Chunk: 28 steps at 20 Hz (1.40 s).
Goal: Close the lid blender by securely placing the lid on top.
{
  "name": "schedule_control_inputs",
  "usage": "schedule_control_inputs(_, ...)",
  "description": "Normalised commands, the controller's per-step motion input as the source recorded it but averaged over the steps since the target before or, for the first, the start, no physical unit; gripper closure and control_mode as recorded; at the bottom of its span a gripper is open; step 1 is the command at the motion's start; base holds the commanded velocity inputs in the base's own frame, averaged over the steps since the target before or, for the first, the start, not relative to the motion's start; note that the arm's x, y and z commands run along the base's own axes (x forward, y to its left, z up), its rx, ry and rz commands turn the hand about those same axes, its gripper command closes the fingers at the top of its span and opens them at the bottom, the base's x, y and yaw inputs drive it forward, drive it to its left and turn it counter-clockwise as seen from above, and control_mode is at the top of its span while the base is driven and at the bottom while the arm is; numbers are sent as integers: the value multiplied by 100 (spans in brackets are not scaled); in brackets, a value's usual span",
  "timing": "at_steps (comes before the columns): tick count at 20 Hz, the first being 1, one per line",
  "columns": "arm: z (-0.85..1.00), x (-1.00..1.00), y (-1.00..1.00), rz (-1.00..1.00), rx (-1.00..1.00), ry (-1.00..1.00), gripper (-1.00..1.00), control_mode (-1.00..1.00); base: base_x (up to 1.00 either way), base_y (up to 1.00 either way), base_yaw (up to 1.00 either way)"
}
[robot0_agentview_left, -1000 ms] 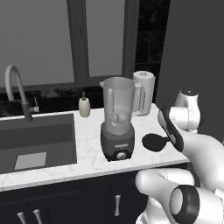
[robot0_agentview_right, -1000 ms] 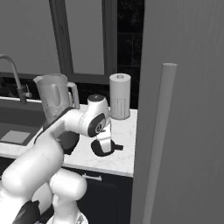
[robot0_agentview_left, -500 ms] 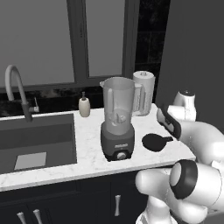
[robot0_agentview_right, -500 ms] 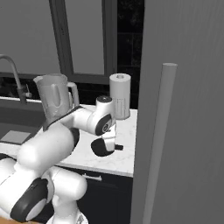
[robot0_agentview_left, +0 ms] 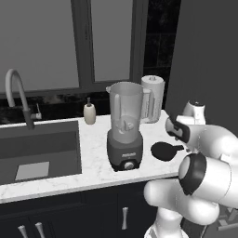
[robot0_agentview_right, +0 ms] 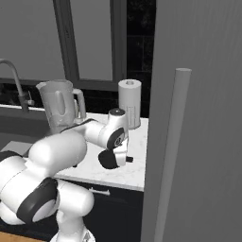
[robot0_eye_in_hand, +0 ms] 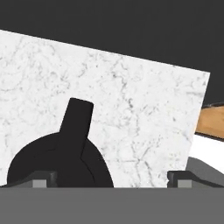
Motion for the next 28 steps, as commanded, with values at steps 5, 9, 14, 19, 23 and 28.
schedule_control_inputs(5,-27,15,-2,-6,0,0,-100,-100,0,0,0)
schedule_control_inputs(9,-22,17,-7,-5,1,0,-100,-100,0,0,0)
schedule_control_inputs(14,-20,19,-7,-5,1,0,-100,-100,0,0,0)
schedule_control_inputs(19,-21,18,-3,-4,1,0,-100,-100,0,0,0)
schedule_control_inputs(23,-22,17,0,-3,0,0,-100,-100,0,0,0)
schedule_control_inputs(28,-22,17,-2,-3,1,0,-100,-100,0,0,0)
